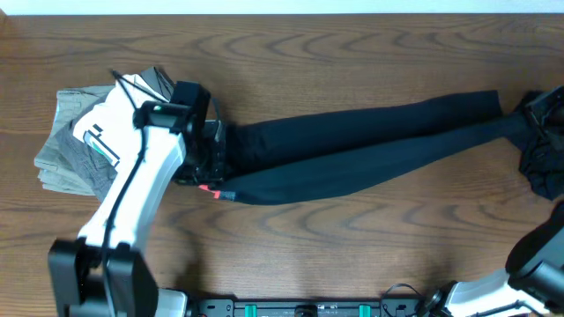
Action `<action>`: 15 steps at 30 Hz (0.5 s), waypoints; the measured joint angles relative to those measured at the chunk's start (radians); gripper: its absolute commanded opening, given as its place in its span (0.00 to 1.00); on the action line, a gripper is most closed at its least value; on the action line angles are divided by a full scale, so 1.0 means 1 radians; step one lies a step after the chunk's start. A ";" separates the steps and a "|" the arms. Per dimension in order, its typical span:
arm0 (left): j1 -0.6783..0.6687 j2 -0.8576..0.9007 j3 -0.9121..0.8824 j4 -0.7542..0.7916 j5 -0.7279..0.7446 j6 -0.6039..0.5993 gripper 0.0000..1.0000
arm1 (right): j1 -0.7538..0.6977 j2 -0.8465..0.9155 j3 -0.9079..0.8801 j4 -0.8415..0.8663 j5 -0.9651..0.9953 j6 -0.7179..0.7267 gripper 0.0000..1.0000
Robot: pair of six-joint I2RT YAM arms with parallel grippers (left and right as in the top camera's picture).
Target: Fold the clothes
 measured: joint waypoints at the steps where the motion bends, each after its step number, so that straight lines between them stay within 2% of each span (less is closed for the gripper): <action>1: 0.000 0.019 0.000 0.021 0.001 0.003 0.10 | 0.001 0.014 0.000 0.023 -0.007 0.009 0.01; 8: 0.000 0.108 0.000 0.158 0.003 0.004 0.11 | 0.003 0.125 0.000 0.175 -0.061 0.052 0.01; 15: 0.000 0.124 0.000 0.248 -0.032 -0.020 0.11 | 0.017 0.223 0.000 0.274 -0.093 0.087 0.01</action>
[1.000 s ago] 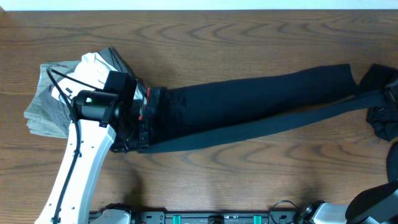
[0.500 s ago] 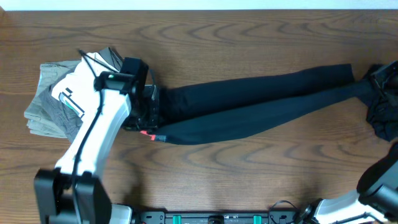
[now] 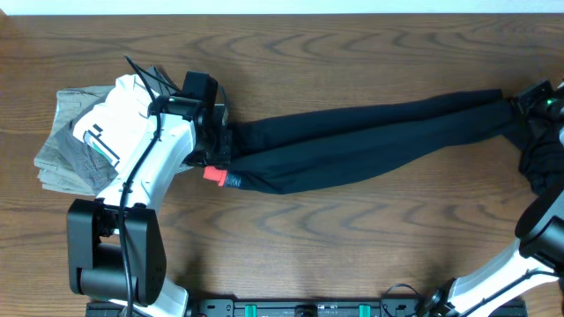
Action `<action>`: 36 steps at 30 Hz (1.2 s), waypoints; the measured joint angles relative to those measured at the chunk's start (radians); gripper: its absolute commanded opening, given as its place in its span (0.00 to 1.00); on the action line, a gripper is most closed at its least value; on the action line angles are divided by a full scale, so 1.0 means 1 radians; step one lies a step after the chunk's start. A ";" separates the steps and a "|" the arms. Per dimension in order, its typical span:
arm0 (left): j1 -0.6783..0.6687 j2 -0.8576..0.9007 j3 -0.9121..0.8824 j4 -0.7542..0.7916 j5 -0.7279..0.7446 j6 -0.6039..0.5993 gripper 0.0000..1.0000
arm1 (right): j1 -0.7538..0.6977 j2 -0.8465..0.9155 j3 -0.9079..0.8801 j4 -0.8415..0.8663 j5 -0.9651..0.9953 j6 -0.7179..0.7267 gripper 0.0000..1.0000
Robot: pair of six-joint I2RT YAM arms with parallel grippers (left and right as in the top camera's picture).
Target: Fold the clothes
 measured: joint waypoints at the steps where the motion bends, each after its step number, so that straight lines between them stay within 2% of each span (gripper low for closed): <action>1: 0.000 0.000 0.000 0.010 -0.004 -0.003 0.11 | 0.003 0.010 0.000 0.007 -0.002 0.006 0.01; 5: 0.000 0.000 0.000 0.036 -0.018 -0.008 0.11 | 0.008 0.031 0.000 0.018 -0.005 0.026 0.05; 6: 0.000 0.000 0.000 0.042 -0.022 -0.008 0.11 | 0.008 0.031 0.000 0.018 -0.005 0.027 0.10; 8: 0.000 0.000 0.000 0.051 -0.026 -0.008 0.16 | 0.008 0.031 0.000 0.019 -0.003 0.037 0.31; 9: 0.000 0.000 0.000 0.055 -0.029 -0.008 0.28 | 0.008 0.031 0.000 0.022 0.000 0.036 0.43; 10: 0.000 0.000 0.000 0.058 -0.032 -0.007 0.30 | 0.008 0.031 0.000 0.021 0.003 0.041 0.49; 12: 0.000 0.000 0.000 0.075 -0.043 -0.012 0.32 | 0.008 0.031 0.000 0.022 0.006 0.040 0.50; 15: 0.000 0.000 0.000 0.100 -0.059 -0.014 0.43 | 0.008 0.031 0.000 0.020 0.007 0.042 0.49; 22: 0.000 0.000 0.023 0.069 -0.085 -0.026 0.51 | 0.003 0.031 0.000 -0.044 -0.049 -0.002 0.47; 27: 0.000 -0.010 0.086 0.043 -0.104 -0.029 0.50 | -0.003 0.031 0.000 -0.120 -0.090 -0.061 0.47; 33: 0.000 -0.039 0.119 -0.074 -0.113 -0.011 0.50 | -0.005 0.015 0.000 -0.180 -0.144 -0.158 0.47; 36: -0.001 -0.040 0.119 -0.126 -0.116 0.002 0.42 | -0.003 -0.037 0.000 -0.258 -0.165 -0.211 0.44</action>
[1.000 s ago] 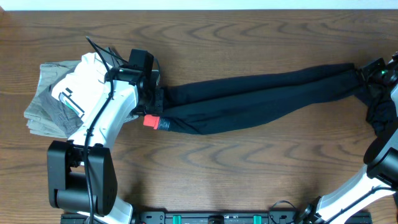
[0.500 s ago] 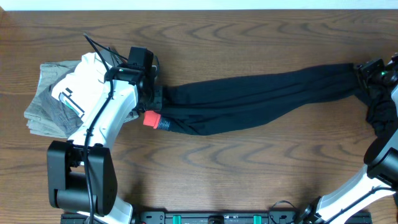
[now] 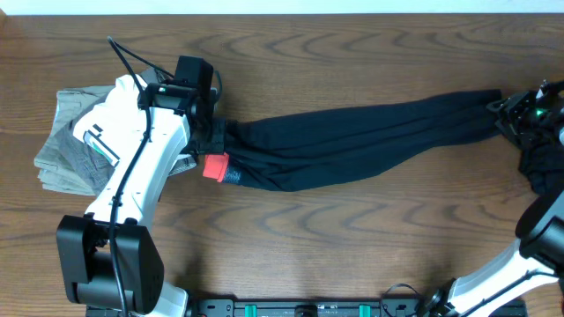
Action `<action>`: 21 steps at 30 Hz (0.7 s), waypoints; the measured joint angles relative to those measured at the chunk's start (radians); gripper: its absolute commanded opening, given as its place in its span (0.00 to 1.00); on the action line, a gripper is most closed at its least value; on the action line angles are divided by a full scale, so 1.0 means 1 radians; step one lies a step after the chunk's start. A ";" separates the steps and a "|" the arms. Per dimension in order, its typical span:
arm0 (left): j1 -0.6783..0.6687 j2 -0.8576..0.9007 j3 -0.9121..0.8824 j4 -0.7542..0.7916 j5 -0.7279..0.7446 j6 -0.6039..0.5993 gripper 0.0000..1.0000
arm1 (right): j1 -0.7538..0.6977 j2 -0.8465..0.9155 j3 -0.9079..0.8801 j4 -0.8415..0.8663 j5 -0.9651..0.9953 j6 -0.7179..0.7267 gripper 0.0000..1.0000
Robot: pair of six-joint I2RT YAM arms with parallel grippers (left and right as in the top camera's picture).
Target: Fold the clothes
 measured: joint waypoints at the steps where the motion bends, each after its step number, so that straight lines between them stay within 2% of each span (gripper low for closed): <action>1: -0.001 0.000 0.000 -0.010 0.000 0.004 0.41 | 0.004 -0.023 0.000 -0.034 -0.001 -0.017 0.42; 5: -0.026 0.000 0.000 -0.045 0.014 0.029 0.28 | 0.058 -0.100 0.005 -0.167 -0.003 -0.077 0.36; 9: -0.076 0.000 0.000 -0.047 0.030 0.050 0.21 | 0.180 -0.108 0.003 -0.264 0.002 -0.158 0.27; 13: -0.123 0.000 0.000 -0.047 0.043 0.063 0.19 | 0.342 -0.107 -0.018 -0.286 0.050 -0.210 0.16; 21: -0.135 0.000 -0.015 -0.018 0.047 0.067 0.19 | 0.581 -0.107 -0.177 -0.213 0.158 -0.214 0.14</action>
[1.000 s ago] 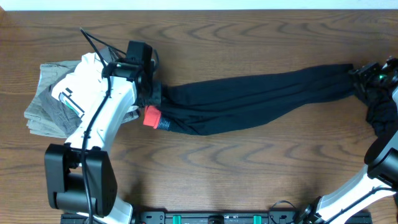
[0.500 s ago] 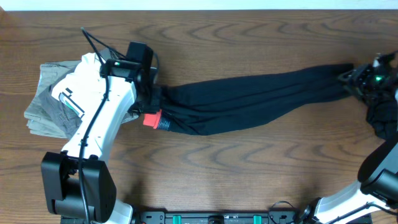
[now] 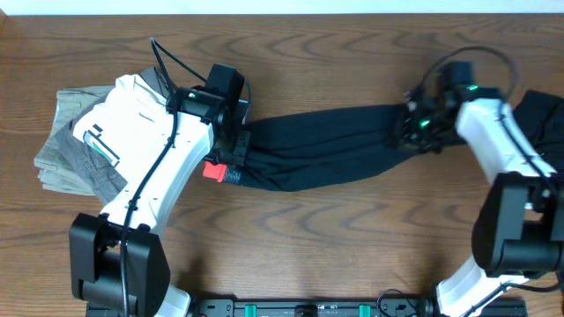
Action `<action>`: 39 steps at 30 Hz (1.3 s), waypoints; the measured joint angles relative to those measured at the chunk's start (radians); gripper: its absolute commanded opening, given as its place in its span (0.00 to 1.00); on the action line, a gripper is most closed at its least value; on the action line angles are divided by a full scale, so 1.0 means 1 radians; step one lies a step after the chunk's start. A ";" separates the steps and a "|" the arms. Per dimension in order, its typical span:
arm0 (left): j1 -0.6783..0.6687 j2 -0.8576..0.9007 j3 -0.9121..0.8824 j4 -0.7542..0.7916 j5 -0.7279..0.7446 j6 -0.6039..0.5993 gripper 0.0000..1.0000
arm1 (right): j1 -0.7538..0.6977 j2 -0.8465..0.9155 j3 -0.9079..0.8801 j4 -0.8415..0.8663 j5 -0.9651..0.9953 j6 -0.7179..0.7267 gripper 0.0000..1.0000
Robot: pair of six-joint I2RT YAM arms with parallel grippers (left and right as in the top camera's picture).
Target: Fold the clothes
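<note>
A pair of black trousers [image 3: 322, 150] lies across the middle of the table, bunched into a shorter band. Its waist end, with a red tag [image 3: 215, 170], sits under my left gripper [image 3: 238, 145], which looks shut on the cloth. The leg ends are gathered at my right gripper [image 3: 411, 130], which looks shut on them. The fingers of both grippers are mostly hidden by the wrists and the dark cloth.
A stack of folded grey clothes [image 3: 75, 150] lies at the left, partly under the left arm. Another dark garment [image 3: 539, 110] sits at the right edge. The table's far edge [image 3: 282, 16] runs along the top.
My right gripper has moved far left with the leg ends, from the right edge to right of centre. My left gripper has shifted a little right. The trousers are now shorter and slacker.
At first the trousers stretched long from my left gripper at the waist to the right edge. Then both ends were held and the cloth drawn straighter, red tag showing. Now the leg ends have come leftward toward the waist.
</note>
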 measured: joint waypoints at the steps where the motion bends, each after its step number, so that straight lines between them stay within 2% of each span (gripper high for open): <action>1: 0.000 0.000 -0.005 0.003 0.000 0.000 0.19 | 0.018 0.000 -0.021 0.019 0.010 0.007 0.13; 6: 0.000 0.000 -0.011 0.017 0.000 0.000 0.19 | 0.079 0.000 -0.113 0.141 0.037 0.071 0.13; 9: 0.000 0.000 -0.011 0.023 0.000 0.000 0.19 | 0.088 0.000 -0.146 0.244 0.043 0.111 0.10; 16: 0.000 0.000 -0.011 0.026 0.000 0.002 0.20 | 0.087 0.000 -0.234 0.663 0.071 0.176 0.09; 22: 0.000 0.000 -0.011 0.023 0.000 0.004 0.26 | 0.086 0.000 -0.243 0.873 0.138 0.206 0.07; 26: 0.000 0.000 -0.011 -0.004 0.010 0.003 0.30 | 0.065 -0.004 -0.200 0.768 0.092 0.206 0.13; 31: -0.001 0.000 -0.011 -0.019 0.041 0.018 0.31 | 0.032 -0.077 -0.124 0.448 -0.008 0.138 0.29; 32: -0.001 0.000 -0.011 -0.019 0.046 0.023 0.35 | 0.033 -0.101 -0.114 0.384 -0.019 0.124 0.32; 36: -0.002 0.000 -0.011 -0.017 0.056 0.031 0.40 | 0.064 -0.153 -0.098 0.186 -0.029 0.082 0.32; 39: -0.001 0.000 -0.011 -0.014 0.056 0.027 0.41 | 0.103 -0.137 -0.120 0.183 -0.015 0.078 0.22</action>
